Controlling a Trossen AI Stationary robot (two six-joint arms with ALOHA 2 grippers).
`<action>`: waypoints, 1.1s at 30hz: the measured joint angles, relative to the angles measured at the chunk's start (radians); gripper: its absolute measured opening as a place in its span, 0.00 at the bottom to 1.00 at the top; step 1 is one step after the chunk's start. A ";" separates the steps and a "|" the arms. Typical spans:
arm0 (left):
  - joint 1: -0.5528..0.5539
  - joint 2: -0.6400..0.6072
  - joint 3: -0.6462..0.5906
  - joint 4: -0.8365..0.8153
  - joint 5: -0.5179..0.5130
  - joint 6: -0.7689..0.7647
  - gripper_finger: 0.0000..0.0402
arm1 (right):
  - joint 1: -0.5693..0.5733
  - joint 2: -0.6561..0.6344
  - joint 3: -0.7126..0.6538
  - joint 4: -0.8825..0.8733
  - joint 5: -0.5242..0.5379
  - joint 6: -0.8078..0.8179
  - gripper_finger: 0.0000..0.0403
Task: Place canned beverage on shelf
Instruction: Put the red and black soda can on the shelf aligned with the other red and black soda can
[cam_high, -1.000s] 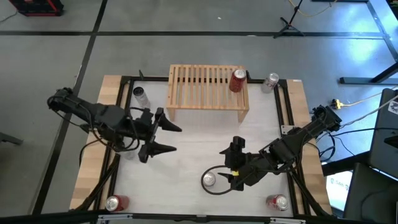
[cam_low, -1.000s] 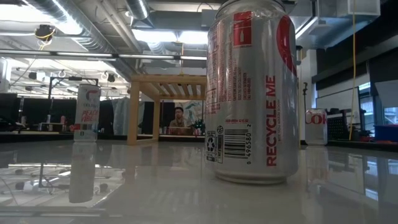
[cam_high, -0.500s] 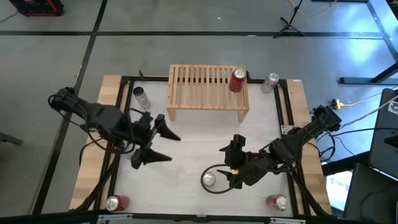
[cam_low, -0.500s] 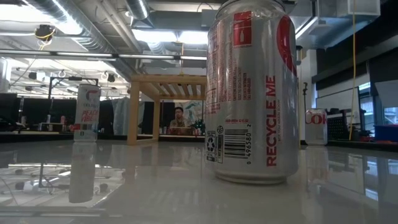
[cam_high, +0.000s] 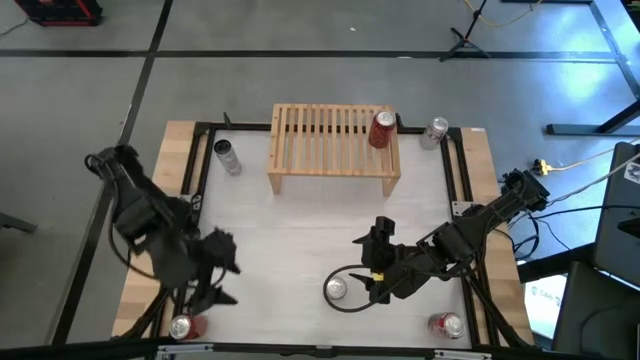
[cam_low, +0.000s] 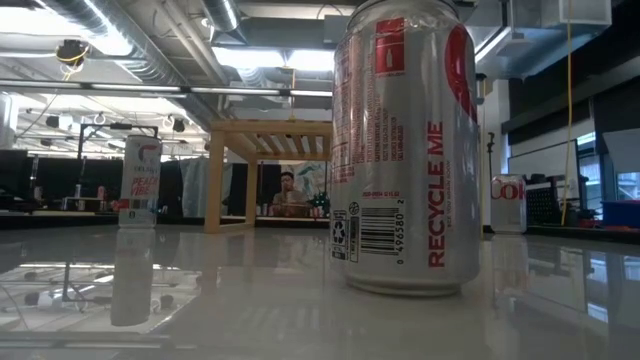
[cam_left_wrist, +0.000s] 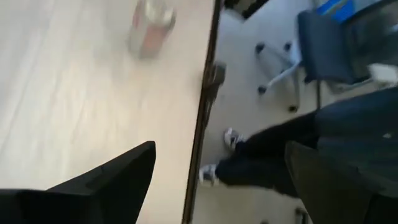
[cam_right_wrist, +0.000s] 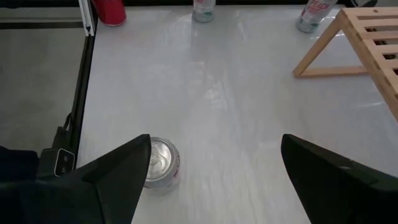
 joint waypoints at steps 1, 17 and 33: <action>-0.024 0.011 0.000 -0.018 0.003 -0.043 0.88 | 0.000 0.000 0.000 0.000 -0.004 0.000 0.87; -0.318 0.210 0.000 -0.186 0.171 -0.474 0.88 | 0.000 0.000 0.000 -0.002 -0.045 -0.003 0.87; -0.432 0.348 -0.001 -0.260 0.178 -0.471 0.88 | 0.000 0.000 0.000 0.003 -0.044 -0.003 0.87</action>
